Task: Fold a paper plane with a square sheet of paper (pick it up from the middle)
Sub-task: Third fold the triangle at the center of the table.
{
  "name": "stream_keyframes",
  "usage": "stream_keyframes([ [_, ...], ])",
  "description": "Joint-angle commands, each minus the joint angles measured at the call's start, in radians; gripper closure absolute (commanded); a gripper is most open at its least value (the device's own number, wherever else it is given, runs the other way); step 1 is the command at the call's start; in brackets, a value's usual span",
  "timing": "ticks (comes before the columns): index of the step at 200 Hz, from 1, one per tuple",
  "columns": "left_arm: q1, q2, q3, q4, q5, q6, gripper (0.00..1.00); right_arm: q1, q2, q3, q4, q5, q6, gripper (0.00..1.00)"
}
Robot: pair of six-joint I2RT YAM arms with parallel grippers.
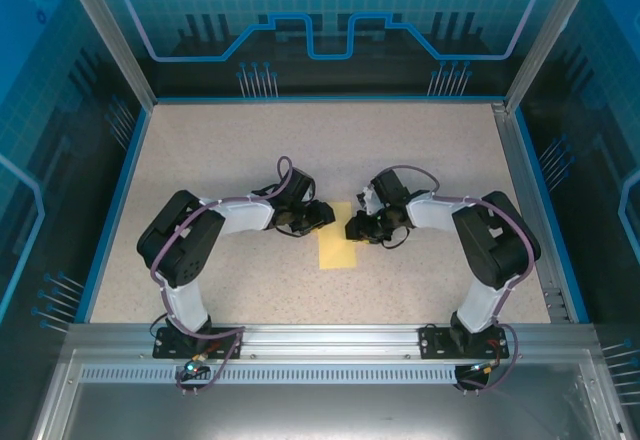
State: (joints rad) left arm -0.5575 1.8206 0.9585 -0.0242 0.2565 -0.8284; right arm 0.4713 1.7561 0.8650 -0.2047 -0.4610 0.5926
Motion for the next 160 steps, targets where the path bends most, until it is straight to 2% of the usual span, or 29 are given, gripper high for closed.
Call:
stream_keyframes([
  [1, -0.002, 0.011, 0.022, -0.025, 0.027, 0.029, 0.57, 0.013, -0.021, -0.023, -0.014, -0.014, 0.034, 0.71],
  [64, -0.002, -0.013, 0.010, -0.037, 0.026, 0.045, 0.57, 0.009, -0.048, 0.008, -0.081, 0.149, 0.039, 0.68],
  [119, -0.002, -0.087, 0.008, -0.014, 0.062, 0.064, 0.57, 0.013, -0.067, -0.003, -0.013, 0.085, 0.060, 0.67],
  [160, -0.007, -0.068, 0.020, 0.017, 0.110, 0.068, 0.58, 0.009, -0.138, -0.022, -0.031, 0.165, 0.072, 0.67],
])
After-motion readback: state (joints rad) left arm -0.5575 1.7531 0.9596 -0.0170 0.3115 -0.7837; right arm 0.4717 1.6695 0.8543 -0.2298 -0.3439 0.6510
